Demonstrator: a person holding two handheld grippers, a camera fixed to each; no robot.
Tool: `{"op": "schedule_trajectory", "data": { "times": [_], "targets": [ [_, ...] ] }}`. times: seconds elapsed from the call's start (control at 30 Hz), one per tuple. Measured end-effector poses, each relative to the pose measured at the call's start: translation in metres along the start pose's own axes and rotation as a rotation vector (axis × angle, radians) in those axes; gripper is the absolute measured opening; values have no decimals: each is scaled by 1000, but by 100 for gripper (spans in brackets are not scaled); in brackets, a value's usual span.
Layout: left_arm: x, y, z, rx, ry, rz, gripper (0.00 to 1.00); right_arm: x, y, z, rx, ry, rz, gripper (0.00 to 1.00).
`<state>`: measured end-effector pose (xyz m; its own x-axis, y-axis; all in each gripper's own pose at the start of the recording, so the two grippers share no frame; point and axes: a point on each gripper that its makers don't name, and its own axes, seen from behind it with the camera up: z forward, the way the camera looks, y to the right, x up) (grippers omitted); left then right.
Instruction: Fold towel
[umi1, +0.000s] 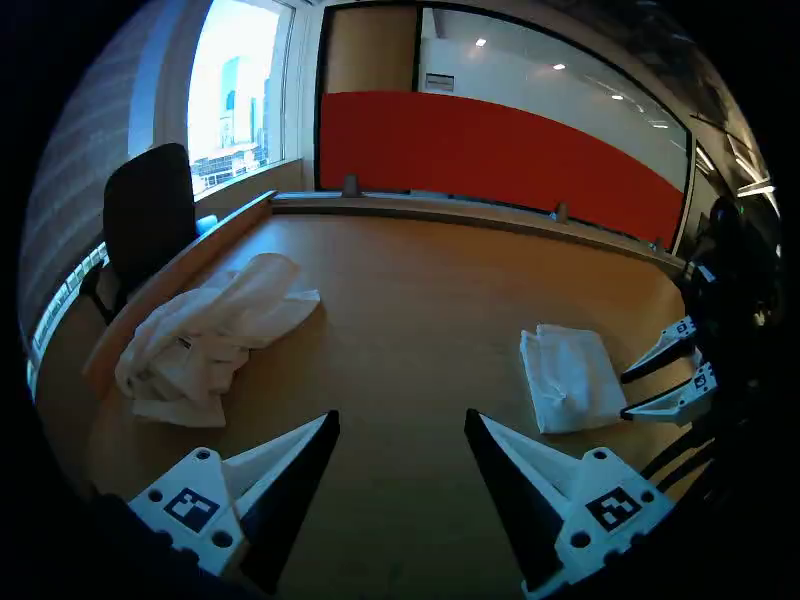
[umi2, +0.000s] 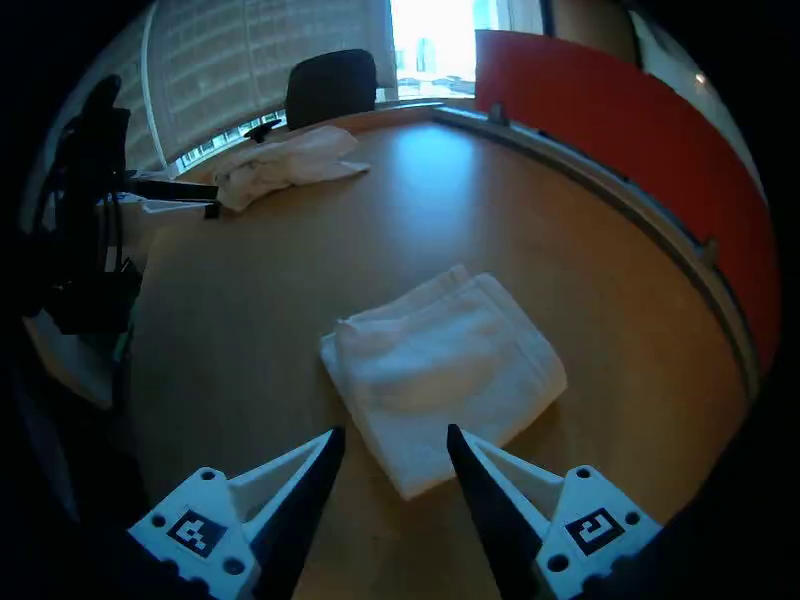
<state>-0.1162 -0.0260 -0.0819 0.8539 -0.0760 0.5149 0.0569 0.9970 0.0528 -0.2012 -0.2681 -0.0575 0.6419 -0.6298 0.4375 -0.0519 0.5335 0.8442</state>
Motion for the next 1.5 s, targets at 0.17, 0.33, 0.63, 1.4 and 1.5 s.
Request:
{"op": "schedule_trajectory", "data": {
  "times": [0.17,0.33,0.63,1.4,1.5],
  "targets": [
    [-1,0,-1,0,0,0,93,-20,0,-2,-18,-33,13,78],
    [-1,2,-1,-3,-2,4,93,-37,4,-1,-38,-62,31,78],
    [-2,3,-2,-4,-2,7,93,-44,11,3,-69,-73,78,62],
    [-3,2,-2,-5,-5,6,93,-42,12,0,-81,-52,101,6],
    [-3,2,-2,-7,-5,8,93,-39,13,-1,-83,-43,97,6]
  ]
}}
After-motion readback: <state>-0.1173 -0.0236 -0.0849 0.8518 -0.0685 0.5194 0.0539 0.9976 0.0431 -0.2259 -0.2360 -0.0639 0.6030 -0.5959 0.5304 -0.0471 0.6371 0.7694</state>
